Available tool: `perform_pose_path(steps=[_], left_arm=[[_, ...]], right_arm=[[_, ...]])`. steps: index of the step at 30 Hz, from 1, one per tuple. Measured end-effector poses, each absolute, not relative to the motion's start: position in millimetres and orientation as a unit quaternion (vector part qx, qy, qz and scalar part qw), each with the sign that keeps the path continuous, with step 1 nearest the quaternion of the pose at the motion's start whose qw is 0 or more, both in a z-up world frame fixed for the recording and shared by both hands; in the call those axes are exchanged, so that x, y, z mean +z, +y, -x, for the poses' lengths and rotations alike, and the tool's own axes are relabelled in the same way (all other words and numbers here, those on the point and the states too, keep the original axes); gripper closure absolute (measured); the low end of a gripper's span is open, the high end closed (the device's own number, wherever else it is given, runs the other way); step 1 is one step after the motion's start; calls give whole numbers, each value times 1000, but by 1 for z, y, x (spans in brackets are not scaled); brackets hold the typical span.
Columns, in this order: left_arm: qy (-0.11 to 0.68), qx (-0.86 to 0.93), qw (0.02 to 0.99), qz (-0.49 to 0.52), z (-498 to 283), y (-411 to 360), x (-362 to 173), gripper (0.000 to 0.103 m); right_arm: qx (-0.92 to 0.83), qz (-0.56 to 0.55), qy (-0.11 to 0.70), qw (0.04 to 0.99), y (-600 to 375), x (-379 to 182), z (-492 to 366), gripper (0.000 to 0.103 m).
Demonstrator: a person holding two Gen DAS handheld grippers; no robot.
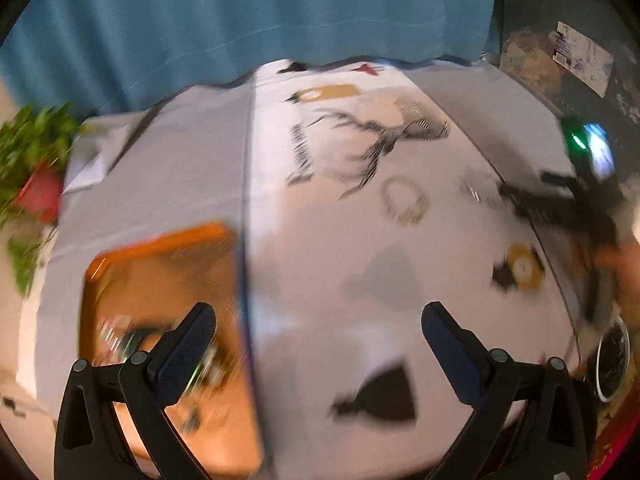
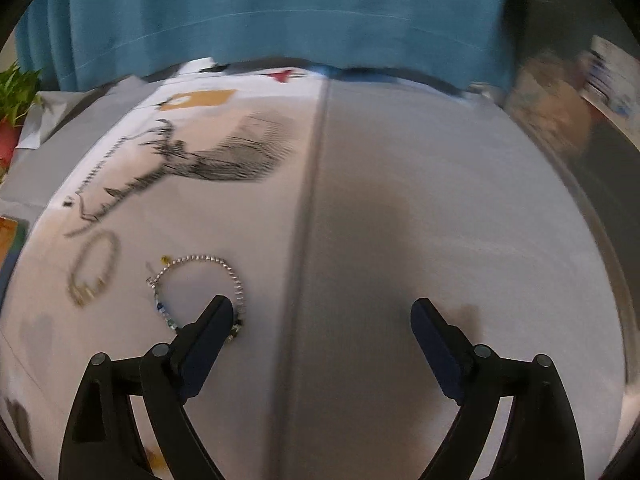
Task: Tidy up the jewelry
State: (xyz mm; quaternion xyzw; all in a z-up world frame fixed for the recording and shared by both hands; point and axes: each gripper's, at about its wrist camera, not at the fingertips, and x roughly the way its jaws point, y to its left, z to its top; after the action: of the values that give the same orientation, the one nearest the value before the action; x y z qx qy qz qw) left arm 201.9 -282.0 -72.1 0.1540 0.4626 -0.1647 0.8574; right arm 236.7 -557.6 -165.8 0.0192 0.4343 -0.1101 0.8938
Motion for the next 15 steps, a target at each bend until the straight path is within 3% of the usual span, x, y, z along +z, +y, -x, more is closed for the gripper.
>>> perform_pose_path(steps=[10, 15], left_arm=[[562, -179, 802, -94, -319, -335, -136, 1], [553, -172, 805, -127, -326, -345, -151, 0]], right_arm=[[-111, -57, 435, 892, -581, -167, -215, 7], [-110, -59, 439, 890, -581, -168, -216, 1]])
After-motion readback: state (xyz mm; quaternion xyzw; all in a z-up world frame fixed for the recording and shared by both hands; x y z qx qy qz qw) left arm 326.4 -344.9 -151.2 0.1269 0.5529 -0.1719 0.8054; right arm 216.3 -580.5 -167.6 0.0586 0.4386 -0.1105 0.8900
